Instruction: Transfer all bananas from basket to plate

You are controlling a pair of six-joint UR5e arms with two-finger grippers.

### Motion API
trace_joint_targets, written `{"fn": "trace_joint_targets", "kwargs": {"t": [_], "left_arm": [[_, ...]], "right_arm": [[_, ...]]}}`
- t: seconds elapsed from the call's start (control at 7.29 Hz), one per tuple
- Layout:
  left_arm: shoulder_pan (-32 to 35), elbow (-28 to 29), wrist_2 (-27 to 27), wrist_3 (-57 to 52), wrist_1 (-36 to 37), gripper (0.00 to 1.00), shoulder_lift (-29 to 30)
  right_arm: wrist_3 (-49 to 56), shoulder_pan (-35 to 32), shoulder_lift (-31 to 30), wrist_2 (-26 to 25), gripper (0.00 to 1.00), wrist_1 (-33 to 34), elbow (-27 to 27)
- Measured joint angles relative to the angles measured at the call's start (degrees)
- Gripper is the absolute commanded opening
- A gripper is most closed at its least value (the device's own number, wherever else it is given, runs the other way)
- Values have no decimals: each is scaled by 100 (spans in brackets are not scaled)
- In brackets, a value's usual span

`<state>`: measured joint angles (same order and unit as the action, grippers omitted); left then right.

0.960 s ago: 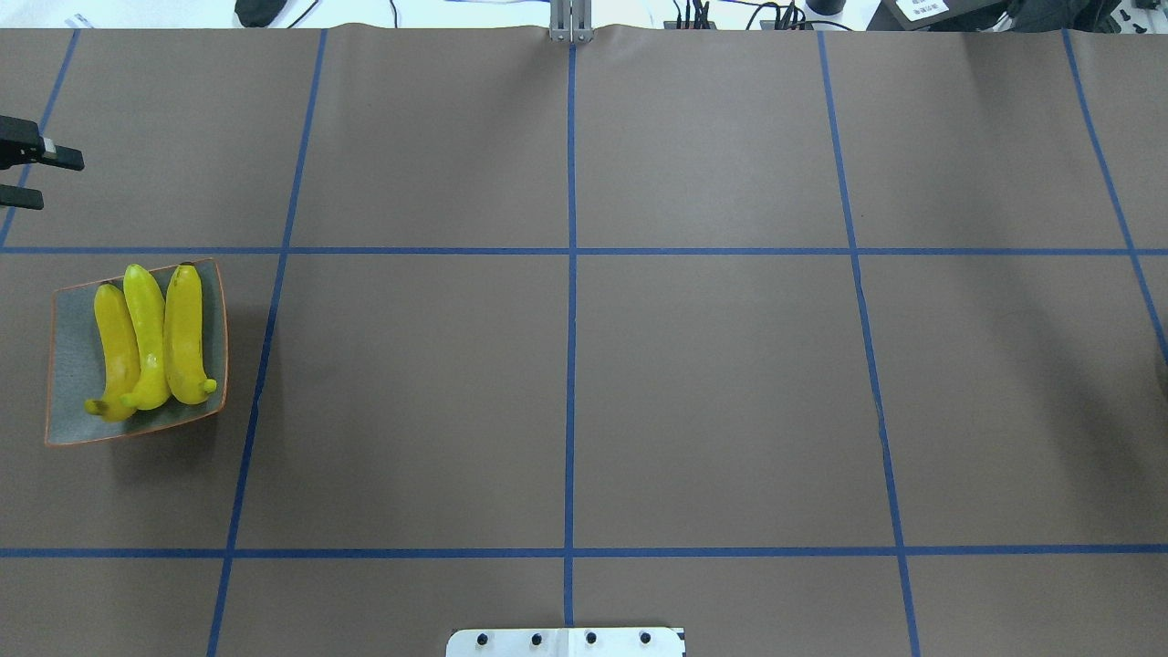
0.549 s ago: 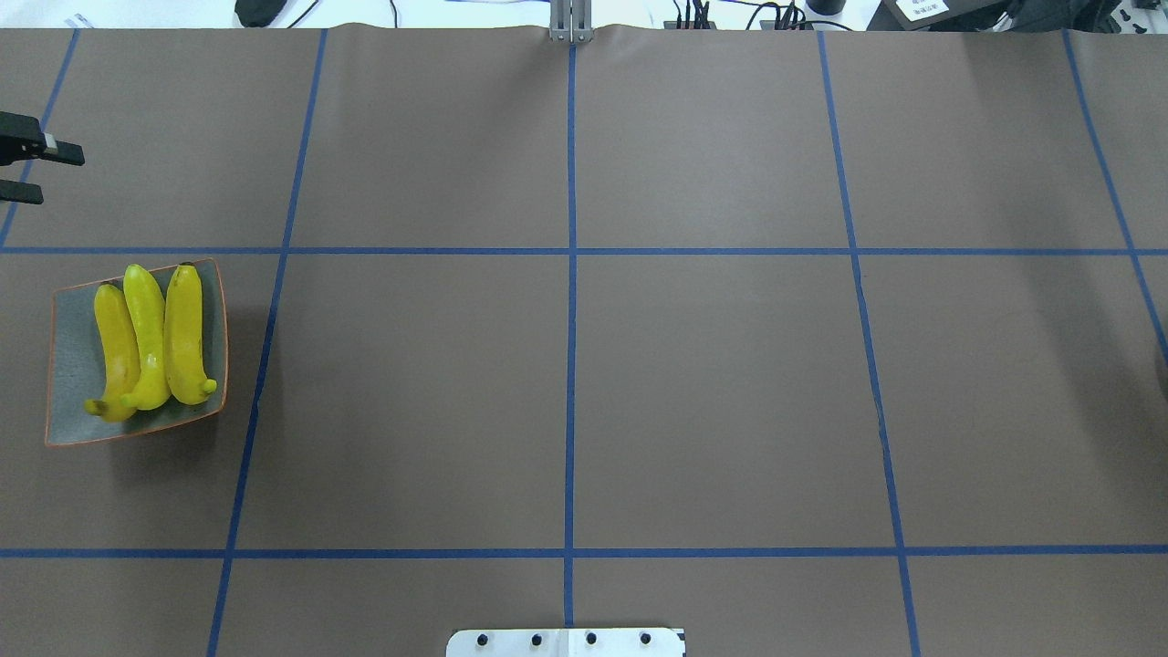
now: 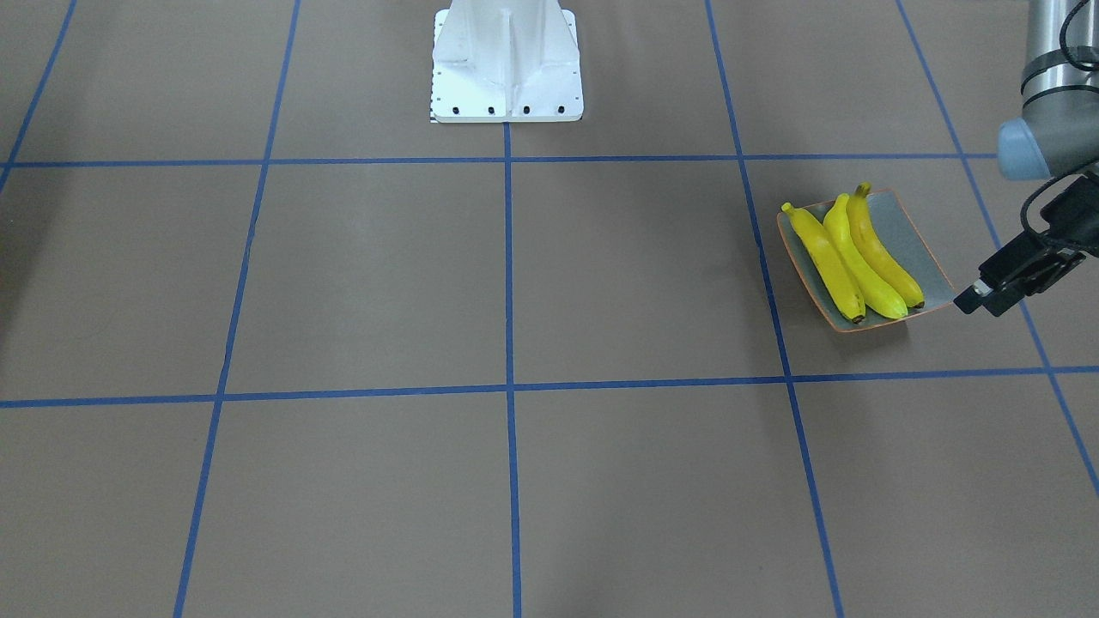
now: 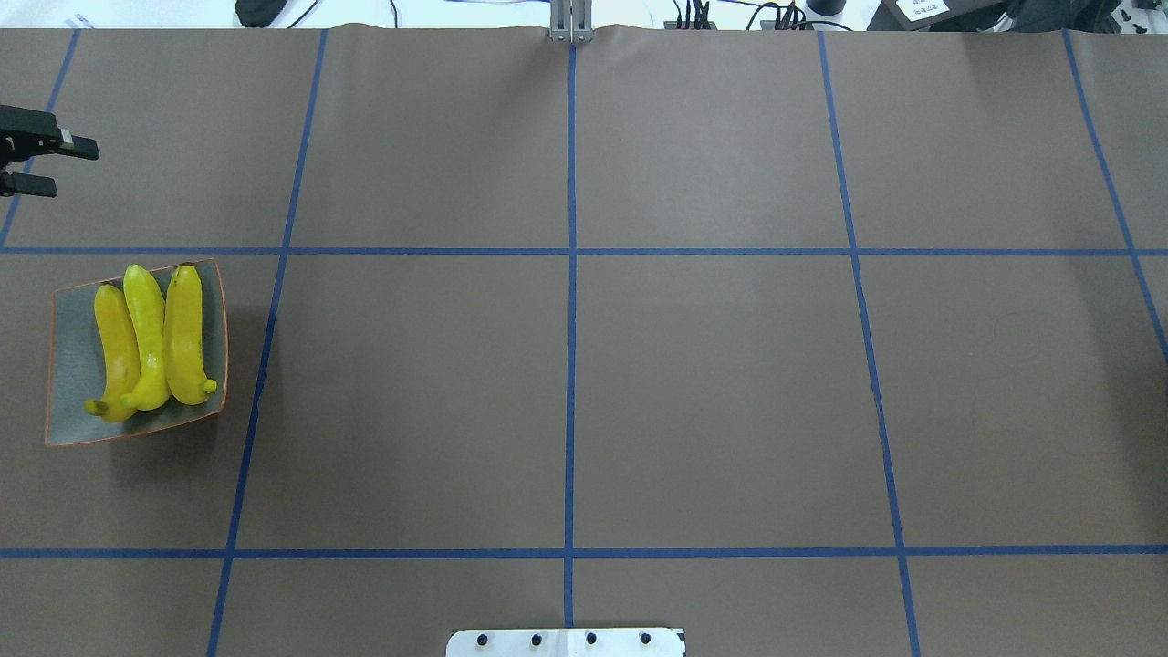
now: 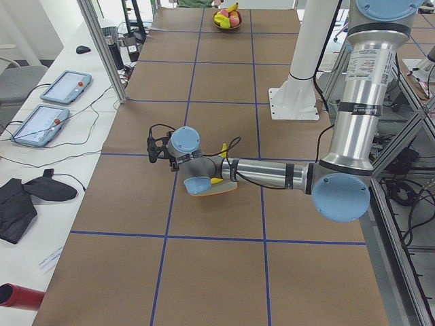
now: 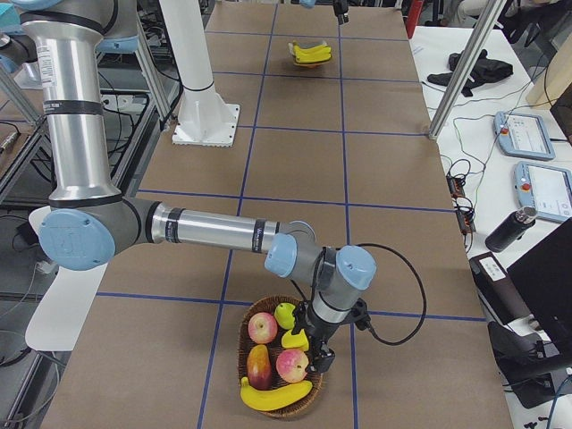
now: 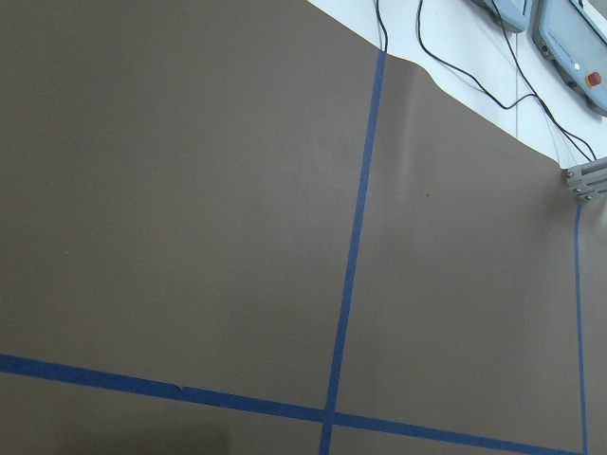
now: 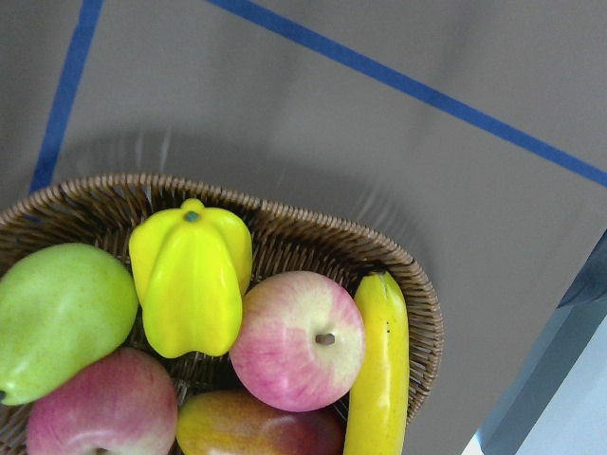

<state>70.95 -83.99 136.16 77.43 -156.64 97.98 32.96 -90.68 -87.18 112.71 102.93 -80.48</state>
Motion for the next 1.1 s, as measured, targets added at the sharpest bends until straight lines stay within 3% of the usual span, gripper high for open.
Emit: {"fn": "trace_joint_targets", "kwargs": {"t": [0.27, 0.55, 0.96, 1.1], "left_arm": [[-106, 5, -129, 0, 2, 100, 96], [-282, 4, -344, 0, 0, 100, 150], [-341, -8, -423, 0, -17, 100, 171], [-346, -10, -424, 0, -19, 100, 175]], "right_arm": [[152, 40, -273, -214, 100, -209, 302], [159, 127, -362, -297, 99, -974, 895], [126, 234, -373, -311, 98, -1264, 1100], [130, 252, -374, -307, 90, -1272, 1111]]}}
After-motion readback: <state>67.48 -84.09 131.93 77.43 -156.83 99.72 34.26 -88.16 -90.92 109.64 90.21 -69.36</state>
